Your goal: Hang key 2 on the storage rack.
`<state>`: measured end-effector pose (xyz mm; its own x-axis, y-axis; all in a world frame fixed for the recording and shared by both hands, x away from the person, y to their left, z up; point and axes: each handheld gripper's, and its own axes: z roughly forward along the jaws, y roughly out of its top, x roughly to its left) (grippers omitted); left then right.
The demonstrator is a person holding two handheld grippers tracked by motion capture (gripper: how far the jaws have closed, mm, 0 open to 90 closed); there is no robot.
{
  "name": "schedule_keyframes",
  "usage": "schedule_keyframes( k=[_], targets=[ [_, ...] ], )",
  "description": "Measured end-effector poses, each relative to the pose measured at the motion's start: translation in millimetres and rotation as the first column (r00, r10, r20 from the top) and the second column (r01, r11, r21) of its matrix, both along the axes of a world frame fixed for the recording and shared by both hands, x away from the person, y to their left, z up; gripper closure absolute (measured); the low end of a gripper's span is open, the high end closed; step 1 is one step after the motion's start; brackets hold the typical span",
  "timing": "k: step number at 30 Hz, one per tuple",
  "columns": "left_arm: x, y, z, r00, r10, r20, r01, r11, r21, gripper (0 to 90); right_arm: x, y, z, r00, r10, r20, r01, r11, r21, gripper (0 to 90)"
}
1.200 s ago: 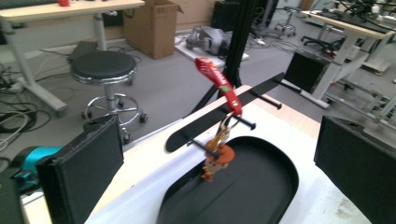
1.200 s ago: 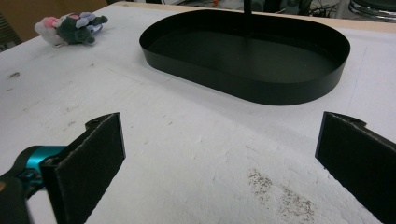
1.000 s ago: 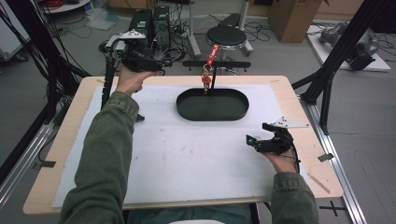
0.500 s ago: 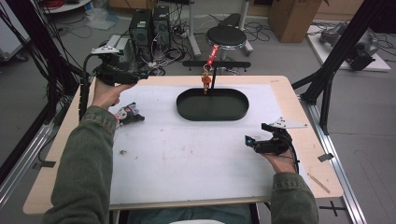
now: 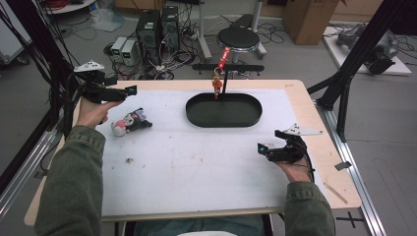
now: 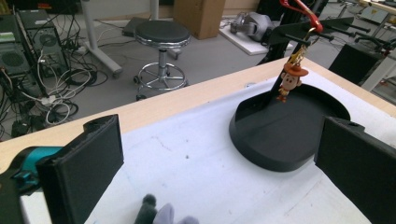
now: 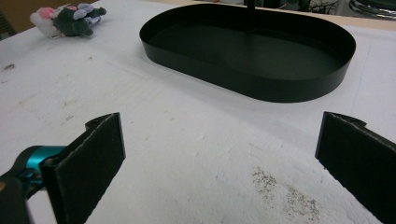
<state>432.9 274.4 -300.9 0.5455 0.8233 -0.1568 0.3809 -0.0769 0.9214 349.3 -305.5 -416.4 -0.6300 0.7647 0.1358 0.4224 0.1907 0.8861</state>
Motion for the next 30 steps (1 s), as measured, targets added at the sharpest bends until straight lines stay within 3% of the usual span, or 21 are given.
schedule_keyframes(
  k=[8, 14, 20, 23, 30],
  targets=[
    [-8.2, 17.8, -18.7, 0.9993, 0.017, -0.032, -0.016, 0.9994, 0.031, 1.7, -0.3, 0.9, -0.3, 1.0, 0.0, -0.005, 0.0, 1.0, -0.008, 0.4],
    [-11.9, 26.3, -37.6, 0.9983, 0.0, -0.058, 0.002, 0.9997, 0.025, 1.7, -0.2, 1.4, -0.7, 1.0, 0.0, -0.008, 0.0, 1.0, -0.018, 0.4],
    [-11.4, 34.9, -60.2, 0.993, 0.009, -0.118, -0.003, 0.9987, 0.051, 1.7, -0.2, 1.9, -1.0, 1.0, 0.003, -0.007, -0.003, 1.0, -0.021, 0.4],
    [-10.7, 38.1, -68.9, 0.9899, 0.002, -0.142, 0.004, 0.9991, 0.043, 1.7, 0.0, 2.8, -1.5, 0.9999, 0.002, -0.013, -0.003, 1.0, -0.027, 0.4],
    [-4.5, 39.3, -86.6, 0.9818, 0.004, -0.19, 0.018, 0.9931, 0.116, 1.7, -0.8, 3.8, -1.8, 0.9999, 0.001, -0.012, -0.001, 0.999, -0.038, 0.4]
  ],
)
